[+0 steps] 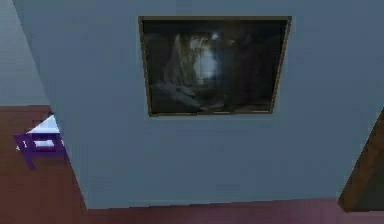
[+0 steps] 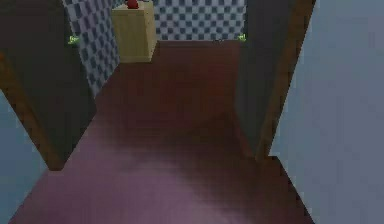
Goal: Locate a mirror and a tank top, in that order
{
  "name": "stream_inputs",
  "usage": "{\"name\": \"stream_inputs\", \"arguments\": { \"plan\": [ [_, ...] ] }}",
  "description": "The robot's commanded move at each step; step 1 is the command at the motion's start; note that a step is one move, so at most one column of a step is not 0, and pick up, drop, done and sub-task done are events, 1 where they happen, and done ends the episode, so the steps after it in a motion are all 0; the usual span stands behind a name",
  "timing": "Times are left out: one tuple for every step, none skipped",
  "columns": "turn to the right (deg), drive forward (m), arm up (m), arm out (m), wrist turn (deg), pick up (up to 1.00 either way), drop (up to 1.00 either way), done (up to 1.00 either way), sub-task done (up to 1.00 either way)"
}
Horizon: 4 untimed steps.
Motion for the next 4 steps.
{"name": "stream_inputs", "arguments": {
  "plan": [
    [39.0, 0.00, 0.00, 0.00, 0.0, 0.00, 0.00, 0.00, 0.00],
    [0.0, 0.10, 0.00, 0.00, 0.0, 0.00, 0.00, 0.00, 0.00],
    [-45.0, 0.00, 0.00, 0.00, 0.0, 0.00, 0.00, 0.00, 0.00],
    [-39.0, 0.00, 0.00, 0.00, 0.0, 0.00, 0.00, 0.00, 0.00]
  ]
}}
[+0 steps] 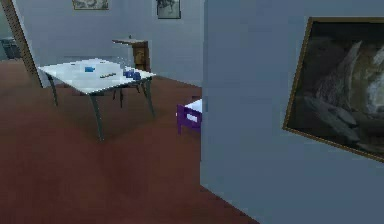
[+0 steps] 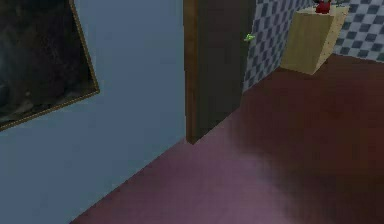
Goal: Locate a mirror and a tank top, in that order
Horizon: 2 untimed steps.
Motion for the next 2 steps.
{"name": "stream_inputs", "arguments": {
  "plan": [
    [0.0, 0.10, 0.00, 0.00, 0.0, 0.00, 0.00, 0.00, 0.00],
    [-45.0, 0.00, 0.00, 0.00, 0.0, 0.00, 0.00, 0.00, 0.00]
  ]
}}
